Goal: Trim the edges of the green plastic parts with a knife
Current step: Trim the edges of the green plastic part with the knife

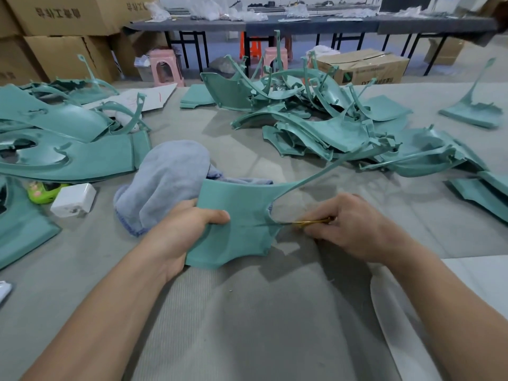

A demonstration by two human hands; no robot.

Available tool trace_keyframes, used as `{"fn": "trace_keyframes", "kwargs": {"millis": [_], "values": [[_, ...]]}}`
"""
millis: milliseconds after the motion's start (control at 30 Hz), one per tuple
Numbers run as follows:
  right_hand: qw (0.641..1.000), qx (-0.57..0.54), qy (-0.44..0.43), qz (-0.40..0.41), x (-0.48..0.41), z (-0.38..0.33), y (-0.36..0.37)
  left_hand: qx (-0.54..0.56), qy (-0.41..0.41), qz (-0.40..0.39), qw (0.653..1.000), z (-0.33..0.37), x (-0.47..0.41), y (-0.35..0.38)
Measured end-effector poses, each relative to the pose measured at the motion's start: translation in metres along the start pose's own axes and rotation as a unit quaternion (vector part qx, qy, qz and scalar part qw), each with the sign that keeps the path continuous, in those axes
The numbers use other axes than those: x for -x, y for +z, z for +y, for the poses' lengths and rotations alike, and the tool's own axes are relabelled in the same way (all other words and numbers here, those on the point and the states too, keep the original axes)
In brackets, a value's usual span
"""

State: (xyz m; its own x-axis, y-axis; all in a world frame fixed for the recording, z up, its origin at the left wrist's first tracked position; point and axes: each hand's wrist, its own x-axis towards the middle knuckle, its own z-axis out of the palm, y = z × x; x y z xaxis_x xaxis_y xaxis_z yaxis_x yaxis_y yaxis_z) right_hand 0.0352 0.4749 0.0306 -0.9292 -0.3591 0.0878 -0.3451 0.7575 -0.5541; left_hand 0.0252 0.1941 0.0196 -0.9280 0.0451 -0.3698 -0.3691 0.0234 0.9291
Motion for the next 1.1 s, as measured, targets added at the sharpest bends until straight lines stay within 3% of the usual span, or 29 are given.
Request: {"fn": "trace_keyframes", "kwargs": {"millis": [233,367,533,700,833,933,1000,1100], "values": [[0.997,-0.013,-0.033,0.076,-0.003,-0.004,0.007,-0.026,0.008,-0.002,1.000,0.004,0.004,0.002],[0.999,0.037,-0.036,-0.007,-0.004,0.000,-0.001,-0.031,0.014,-0.001,0.999,0.003,0.006,0.005],[0.995,0.011,-0.062,0.077,-0.003,-0.014,0.008,-0.038,0.012,-0.001,0.999,0.004,0.005,0.005],[0.996,0.062,-0.056,-0.003,-0.003,-0.010,-0.001,-0.033,0.021,-0.004,0.999,0.003,0.005,0.007],[0.992,0.028,-0.071,0.097,-0.003,-0.021,0.009,-0.030,0.020,-0.001,0.999,0.003,0.004,0.007],[0.996,0.067,-0.056,0.032,-0.005,-0.018,0.007,-0.020,0.025,-0.003,0.999,0.002,0.005,0.007],[0.998,0.048,-0.032,0.018,0.001,-0.011,0.003,-0.010,0.020,-0.007,1.000,0.002,0.005,0.007],[0.993,-0.066,-0.006,0.095,0.011,-0.003,-0.001,0.059,-0.013,-0.012,0.998,0.004,0.005,0.005]]}}
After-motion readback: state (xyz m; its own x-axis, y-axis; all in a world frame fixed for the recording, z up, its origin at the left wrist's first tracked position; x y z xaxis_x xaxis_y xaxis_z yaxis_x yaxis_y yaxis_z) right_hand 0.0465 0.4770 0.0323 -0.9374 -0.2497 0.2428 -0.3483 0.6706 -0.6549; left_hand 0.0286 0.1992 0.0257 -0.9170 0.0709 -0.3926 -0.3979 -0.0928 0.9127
